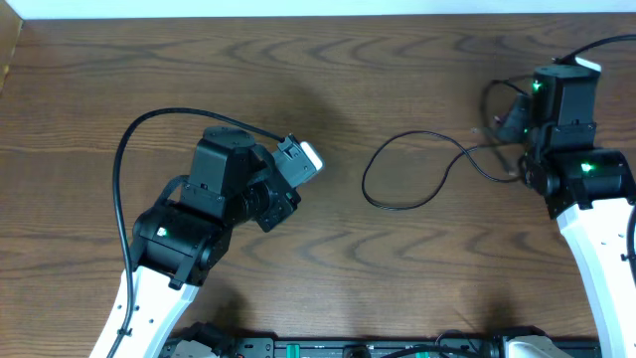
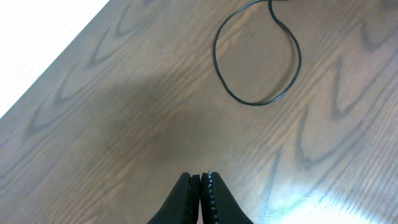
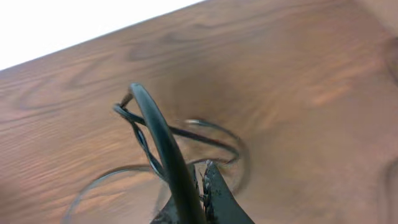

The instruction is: Untangle cables

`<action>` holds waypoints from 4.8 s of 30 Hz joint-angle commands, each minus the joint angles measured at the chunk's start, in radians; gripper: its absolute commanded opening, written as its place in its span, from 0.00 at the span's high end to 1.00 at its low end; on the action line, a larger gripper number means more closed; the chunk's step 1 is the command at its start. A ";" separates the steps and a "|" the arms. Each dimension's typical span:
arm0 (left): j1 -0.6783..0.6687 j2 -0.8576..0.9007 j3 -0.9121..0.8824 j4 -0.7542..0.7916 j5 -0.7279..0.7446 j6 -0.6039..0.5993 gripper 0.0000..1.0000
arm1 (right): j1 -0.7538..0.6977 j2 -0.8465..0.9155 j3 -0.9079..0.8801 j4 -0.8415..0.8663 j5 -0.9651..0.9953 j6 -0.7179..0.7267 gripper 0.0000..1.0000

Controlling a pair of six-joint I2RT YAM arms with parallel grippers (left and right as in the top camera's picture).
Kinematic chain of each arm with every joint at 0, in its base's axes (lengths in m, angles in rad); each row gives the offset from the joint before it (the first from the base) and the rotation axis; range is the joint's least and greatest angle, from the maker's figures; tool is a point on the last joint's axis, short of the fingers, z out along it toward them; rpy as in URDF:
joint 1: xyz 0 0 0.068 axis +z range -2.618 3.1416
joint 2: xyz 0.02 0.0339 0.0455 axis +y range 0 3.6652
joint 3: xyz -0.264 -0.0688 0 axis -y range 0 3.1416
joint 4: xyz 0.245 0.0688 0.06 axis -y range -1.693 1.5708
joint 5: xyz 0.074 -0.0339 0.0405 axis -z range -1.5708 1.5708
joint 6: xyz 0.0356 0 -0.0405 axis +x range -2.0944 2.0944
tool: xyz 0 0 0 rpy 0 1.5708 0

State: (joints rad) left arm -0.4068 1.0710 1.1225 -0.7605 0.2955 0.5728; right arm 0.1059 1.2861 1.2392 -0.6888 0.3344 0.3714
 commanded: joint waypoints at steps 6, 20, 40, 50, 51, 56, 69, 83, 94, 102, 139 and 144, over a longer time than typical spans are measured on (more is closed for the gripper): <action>0.002 0.039 -0.005 0.052 0.014 -0.008 0.92 | 0.063 -0.018 0.016 0.092 -0.852 -0.439 0.99; 0.002 0.203 -0.005 0.314 0.193 -0.009 0.91 | 0.232 -0.018 0.016 0.080 -0.955 -0.590 0.99; 0.001 0.244 -0.005 0.381 0.195 -0.009 0.84 | 0.350 -0.018 0.016 0.080 -0.955 -0.590 0.99; 0.002 0.244 -0.005 0.381 0.274 -0.029 0.67 | 0.375 -0.018 0.016 0.094 -0.955 -0.588 0.99; 0.002 0.244 -0.005 0.381 0.274 -0.042 0.61 | 0.376 -0.018 0.016 0.094 -0.955 -0.588 0.99; 0.001 0.244 -0.005 0.378 0.274 -0.077 0.50 | 0.376 -0.018 0.016 0.095 -0.955 -0.589 0.99; 0.002 0.244 -0.005 0.310 0.273 -0.077 0.93 | 0.369 -0.018 0.016 0.132 -0.689 -0.437 0.99; 0.002 0.236 -0.005 0.084 0.274 -0.076 0.93 | 0.221 -0.018 0.016 0.116 -0.026 -0.066 0.99; 0.002 0.200 -0.005 0.052 0.273 -0.077 0.93 | 0.042 -0.018 0.016 0.022 -0.026 -0.050 0.99; 0.002 0.185 -0.005 -0.003 0.269 -0.076 0.93 | -0.054 -0.018 0.016 0.010 -0.026 -0.023 0.99; 0.002 0.110 -0.005 0.492 0.393 -0.320 0.41 | -0.035 -0.018 0.016 0.113 -0.880 -0.139 0.99; 0.002 0.163 -0.005 0.426 0.393 -0.320 0.48 | 0.105 -0.018 0.016 0.192 -1.263 -0.496 0.99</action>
State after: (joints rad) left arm -0.4072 1.1980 1.1175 -0.3126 0.6762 0.2596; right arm 0.1387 1.2850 1.2423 -0.5037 -0.5892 0.1585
